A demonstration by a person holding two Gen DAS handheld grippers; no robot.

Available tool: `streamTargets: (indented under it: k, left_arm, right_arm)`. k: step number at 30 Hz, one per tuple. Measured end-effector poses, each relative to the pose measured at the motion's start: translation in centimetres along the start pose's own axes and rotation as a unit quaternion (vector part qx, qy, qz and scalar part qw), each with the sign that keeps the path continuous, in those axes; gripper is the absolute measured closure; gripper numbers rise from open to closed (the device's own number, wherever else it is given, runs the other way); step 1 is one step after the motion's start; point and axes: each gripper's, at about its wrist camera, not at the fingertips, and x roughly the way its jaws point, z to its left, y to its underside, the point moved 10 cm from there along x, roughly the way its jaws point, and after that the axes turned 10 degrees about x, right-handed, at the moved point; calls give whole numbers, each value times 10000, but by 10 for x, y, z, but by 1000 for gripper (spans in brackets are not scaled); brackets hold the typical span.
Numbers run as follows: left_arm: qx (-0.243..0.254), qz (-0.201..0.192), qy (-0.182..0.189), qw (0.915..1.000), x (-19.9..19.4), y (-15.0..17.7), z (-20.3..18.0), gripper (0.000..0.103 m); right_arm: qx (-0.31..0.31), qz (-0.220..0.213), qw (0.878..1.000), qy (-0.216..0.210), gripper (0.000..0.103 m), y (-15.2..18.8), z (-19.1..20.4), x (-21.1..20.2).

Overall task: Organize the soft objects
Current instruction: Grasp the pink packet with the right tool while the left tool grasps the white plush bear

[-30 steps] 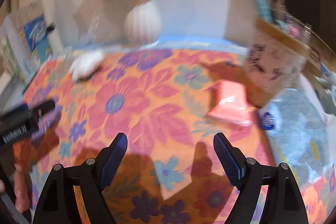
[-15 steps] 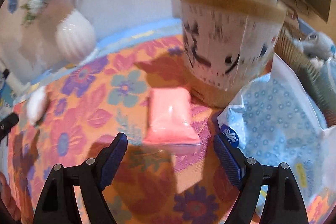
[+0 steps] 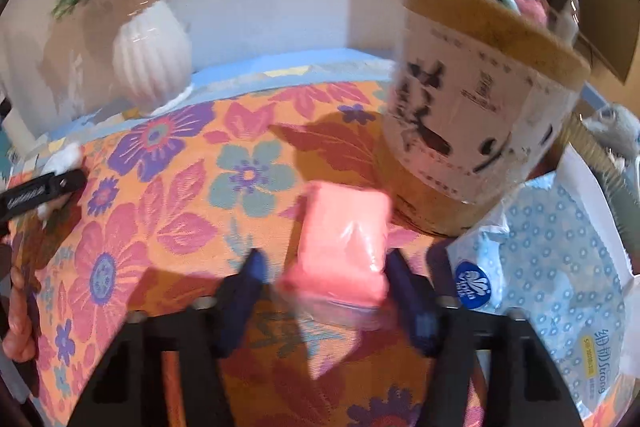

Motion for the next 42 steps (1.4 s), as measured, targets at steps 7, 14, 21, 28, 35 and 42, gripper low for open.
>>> streamTargets:
  k: [7,14,21,28,35,42]
  left_arm:
    - [143,-333,-251,9990,-21,5,-7,42]
    - [38,-571,183,9982,-76,56,-49,42]
    - [445,-550,-142,9974,-108,87,-76,42]
    - [330,-790,56,9963,-111,95,-74,41]
    - [624,-832,-43,9946,-112,96,-85,41]
    - [852,-878,-301,9920,-114,97,-90,41]
  right_arm:
    - [4,-14,9959,-908,52,4,13,-14]
    - [-817,148,9615,-2618,52,46,50,-70]
    - [-1197,413,9589,-2540,50,79,46,-80]
    - [-756,758,9645,-2414,23,81,33,-63]
    - [-1020,456,9804,-1621,45,86,43,-62]
    - [-1386,133,9804,-1397,52,87,50,-66]
